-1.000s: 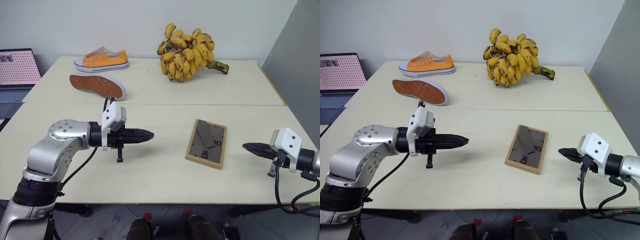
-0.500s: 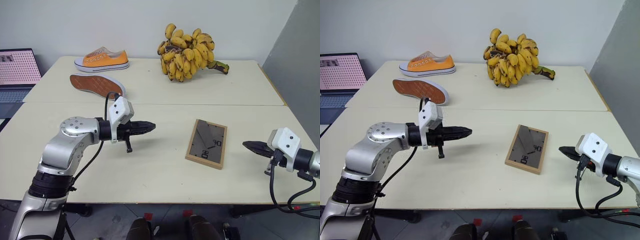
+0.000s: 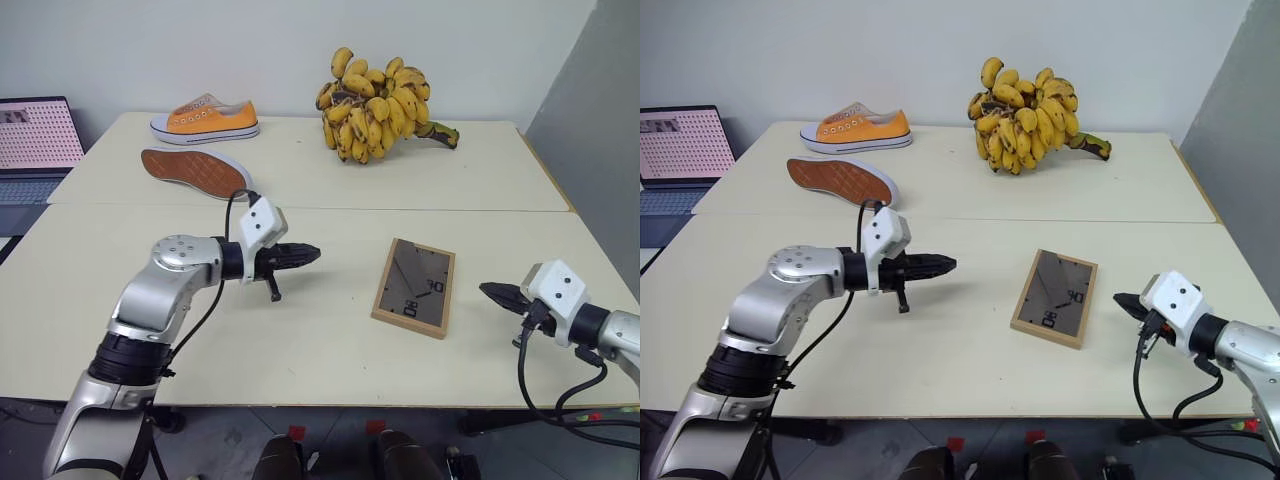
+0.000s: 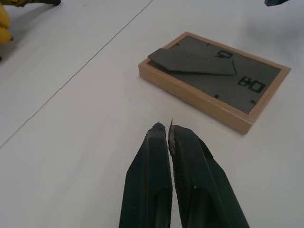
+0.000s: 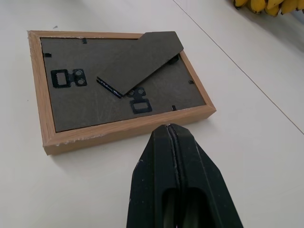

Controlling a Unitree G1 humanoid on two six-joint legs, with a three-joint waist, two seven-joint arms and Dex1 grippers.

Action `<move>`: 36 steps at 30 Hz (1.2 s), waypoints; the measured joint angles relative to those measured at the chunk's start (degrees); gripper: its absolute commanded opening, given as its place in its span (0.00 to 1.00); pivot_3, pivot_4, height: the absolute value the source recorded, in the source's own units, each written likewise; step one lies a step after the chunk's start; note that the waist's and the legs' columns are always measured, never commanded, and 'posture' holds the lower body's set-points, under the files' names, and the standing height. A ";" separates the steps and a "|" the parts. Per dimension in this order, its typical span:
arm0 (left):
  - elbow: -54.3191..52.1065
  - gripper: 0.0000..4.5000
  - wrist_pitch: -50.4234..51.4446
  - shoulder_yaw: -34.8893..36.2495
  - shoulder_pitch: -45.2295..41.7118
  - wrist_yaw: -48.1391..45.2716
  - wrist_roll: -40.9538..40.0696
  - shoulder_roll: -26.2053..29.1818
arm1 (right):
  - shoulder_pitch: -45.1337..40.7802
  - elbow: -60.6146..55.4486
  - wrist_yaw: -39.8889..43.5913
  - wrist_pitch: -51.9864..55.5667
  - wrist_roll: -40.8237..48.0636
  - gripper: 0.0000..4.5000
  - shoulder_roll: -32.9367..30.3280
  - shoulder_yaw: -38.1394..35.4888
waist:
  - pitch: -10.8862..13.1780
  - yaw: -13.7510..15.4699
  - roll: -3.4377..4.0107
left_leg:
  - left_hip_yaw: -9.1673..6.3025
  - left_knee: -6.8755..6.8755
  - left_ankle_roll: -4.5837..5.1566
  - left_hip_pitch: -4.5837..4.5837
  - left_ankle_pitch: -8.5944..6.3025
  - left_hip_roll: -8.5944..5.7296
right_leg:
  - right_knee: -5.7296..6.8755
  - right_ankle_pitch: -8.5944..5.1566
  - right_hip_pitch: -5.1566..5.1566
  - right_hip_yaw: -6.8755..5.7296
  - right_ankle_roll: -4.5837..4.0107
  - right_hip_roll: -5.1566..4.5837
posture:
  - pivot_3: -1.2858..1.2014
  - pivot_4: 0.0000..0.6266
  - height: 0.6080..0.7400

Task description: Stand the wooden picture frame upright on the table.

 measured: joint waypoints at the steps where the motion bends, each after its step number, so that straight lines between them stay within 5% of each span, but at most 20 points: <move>1: 1.35 0.05 -0.18 -0.57 -0.42 0.80 0.86 -1.04 | -0.96 0.64 -1.36 0.09 -1.38 0.00 0.78 0.74 | 0.00 0.01 0.00 | 0.00 0.00 0.00 0.01 0.00 0.00 | 0.00 0.01 0.00 0.00 0.00 0.00 | 0.52 0.24 1.00; 13: 22.20 0.05 -7.27 -11.95 -7.80 7.04 14.04 -15.66 | -13.77 17.68 -16.68 -1.24 -14.98 0.00 10.33 9.28 | -0.02 0.06 -0.01 | 0.00 0.04 0.00 -0.01 0.00 -0.09 | 0.05 0.16 0.00 0.02 -0.21 -0.03 | 0.52 0.24 1.00; 21: 33.30 0.05 -11.79 -12.34 -13.08 10.38 17.96 -24.83 | -16.73 23.28 -21.82 -1.30 -18.74 0.00 14.03 10.48 | -0.02 0.16 0.00 | 0.00 0.04 0.01 -0.01 0.00 -0.12 | 0.10 0.16 -0.01 0.03 -0.21 -0.05 | 0.52 0.24 1.00; 36: 35.35 0.05 -13.23 -11.16 -13.75 11.42 19.48 -25.77 | -20.43 23.31 -20.19 1.91 -19.40 0.00 19.86 15.33 | -0.03 -0.40 0.02 | 0.00 0.04 0.00 0.03 0.00 -0.11 | 0.23 0.16 -0.03 0.04 -0.21 -0.04 | 0.52 0.24 1.00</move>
